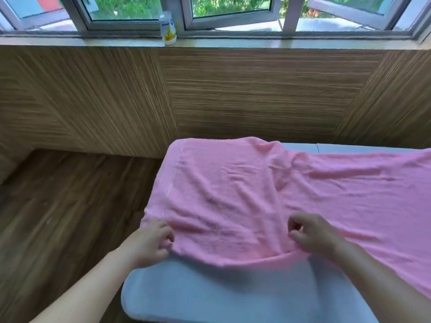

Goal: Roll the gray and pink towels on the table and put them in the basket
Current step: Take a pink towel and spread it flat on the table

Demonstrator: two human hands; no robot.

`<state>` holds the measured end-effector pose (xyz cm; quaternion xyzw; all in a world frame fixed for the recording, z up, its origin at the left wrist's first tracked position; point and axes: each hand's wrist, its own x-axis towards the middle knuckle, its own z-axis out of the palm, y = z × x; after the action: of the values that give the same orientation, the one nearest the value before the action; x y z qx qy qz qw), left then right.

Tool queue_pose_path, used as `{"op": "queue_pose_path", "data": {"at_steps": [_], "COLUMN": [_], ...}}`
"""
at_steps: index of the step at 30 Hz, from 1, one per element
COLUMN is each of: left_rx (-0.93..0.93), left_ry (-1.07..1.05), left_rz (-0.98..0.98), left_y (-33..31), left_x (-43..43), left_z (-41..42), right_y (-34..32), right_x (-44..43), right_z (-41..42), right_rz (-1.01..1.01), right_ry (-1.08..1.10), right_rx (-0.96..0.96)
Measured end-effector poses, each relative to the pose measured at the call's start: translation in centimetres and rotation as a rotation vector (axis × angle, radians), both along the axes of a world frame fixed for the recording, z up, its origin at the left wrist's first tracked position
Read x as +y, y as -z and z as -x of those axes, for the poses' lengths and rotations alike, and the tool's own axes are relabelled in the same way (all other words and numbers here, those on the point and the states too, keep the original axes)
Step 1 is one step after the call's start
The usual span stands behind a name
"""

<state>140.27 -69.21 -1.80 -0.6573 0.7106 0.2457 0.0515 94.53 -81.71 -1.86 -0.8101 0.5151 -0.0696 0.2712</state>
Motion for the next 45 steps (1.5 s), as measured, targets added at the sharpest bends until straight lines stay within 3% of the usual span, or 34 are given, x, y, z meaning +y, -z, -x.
{"op": "queue_pose_path", "data": {"at_steps": [3, 7, 10, 14, 20, 29, 32, 36, 38, 42, 45], "left_rx": [-0.069, -0.017, 0.023, -0.072, -0.219, -0.181, -0.094, 0.083, 0.144, 0.068, -0.003], "left_ry": [-0.022, -0.195, -0.236, -0.159, -0.177, -0.121, -0.270, -0.513, -0.462, -0.035, -0.027], "left_rz": [0.131, 0.332, 0.266, 0.174, 0.275, 0.123, 0.160, 0.396, 0.405, 0.270, 0.393], "left_y": [2.3, 3.2, 2.3, 1.5, 2.6, -0.6, -3.2, -2.9, -1.1, 2.7, 4.0], "left_x": [3.3, 4.5, 4.6, 5.1, 4.2, 4.4, 1.7, -0.7, -0.2, 2.2, 2.6], "left_z": [-0.8, -0.7, -0.7, -1.0, -0.8, -2.9, -3.0, -1.5, 0.2, 5.2, 6.6], "right_y": [1.2, 1.1, 1.0, 0.3, -1.3, -5.5, -6.3, -4.9, -3.5, 1.1, 3.2], "right_x": [3.1, 6.3, 8.0, 10.1, 14.8, 11.2, 6.8, 4.6, 5.3, 8.3, 9.1], "right_z": [2.9, 3.7, 3.4, 3.1, 2.0, 2.2, 1.3, -0.4, -1.5, -4.1, -5.9], "right_rz": [0.046, 0.143, 0.254, 0.253, -0.036, -0.199, -0.120, 0.197, 0.239, 0.239, 0.281], "right_ry": [-0.213, -0.199, -0.164, -0.012, -0.097, 0.059, 0.152, 0.298, 0.234, -0.069, -0.106], "right_rx": [0.117, 0.157, 0.152, 0.194, 0.426, 0.352, 0.314, 0.377, 0.330, 0.238, 0.240]}}
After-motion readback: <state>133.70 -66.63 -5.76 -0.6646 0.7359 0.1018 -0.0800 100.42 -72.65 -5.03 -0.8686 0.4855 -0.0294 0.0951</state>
